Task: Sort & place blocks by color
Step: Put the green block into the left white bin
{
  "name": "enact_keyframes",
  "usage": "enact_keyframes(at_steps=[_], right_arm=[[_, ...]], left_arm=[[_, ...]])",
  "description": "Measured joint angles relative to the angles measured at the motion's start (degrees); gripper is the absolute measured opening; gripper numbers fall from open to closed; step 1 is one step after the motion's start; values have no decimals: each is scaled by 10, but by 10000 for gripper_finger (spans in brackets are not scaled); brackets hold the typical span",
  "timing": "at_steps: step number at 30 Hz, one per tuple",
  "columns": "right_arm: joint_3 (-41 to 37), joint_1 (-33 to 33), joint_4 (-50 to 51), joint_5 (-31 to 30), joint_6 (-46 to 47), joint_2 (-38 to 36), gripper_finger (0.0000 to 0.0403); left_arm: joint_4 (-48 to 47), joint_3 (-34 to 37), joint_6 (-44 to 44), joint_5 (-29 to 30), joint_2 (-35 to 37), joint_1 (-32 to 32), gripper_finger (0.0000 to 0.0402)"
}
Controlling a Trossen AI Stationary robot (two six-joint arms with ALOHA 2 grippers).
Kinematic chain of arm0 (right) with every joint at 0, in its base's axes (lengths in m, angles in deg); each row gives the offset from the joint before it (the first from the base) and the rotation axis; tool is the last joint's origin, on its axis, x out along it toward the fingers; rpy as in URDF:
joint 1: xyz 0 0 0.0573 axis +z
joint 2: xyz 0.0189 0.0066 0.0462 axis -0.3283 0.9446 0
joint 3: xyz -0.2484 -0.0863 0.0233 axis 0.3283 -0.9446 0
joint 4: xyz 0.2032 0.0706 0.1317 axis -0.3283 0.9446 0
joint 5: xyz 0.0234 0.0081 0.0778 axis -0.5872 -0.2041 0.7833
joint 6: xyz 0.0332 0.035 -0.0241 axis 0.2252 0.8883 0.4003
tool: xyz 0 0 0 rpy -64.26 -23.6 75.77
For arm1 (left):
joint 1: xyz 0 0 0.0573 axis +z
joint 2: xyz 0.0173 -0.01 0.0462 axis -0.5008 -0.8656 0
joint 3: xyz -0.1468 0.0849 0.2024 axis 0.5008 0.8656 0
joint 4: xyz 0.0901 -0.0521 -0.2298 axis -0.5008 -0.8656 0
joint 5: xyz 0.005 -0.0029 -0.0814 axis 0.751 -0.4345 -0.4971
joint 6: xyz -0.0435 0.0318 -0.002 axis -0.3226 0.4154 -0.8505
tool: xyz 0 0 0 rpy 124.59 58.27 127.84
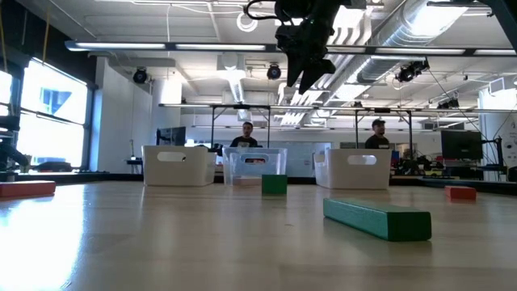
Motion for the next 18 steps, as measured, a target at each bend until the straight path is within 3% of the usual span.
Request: enact_keyframes(at_steps=[9, 18], right_arm=[[0, 0, 0, 0, -12, 0, 217], [0, 0, 0, 0, -23, 0, 217]], left_arm=[[-2, 1, -13, 9, 0, 3, 74], [6, -23, -29, 52, 4, 43, 73]])
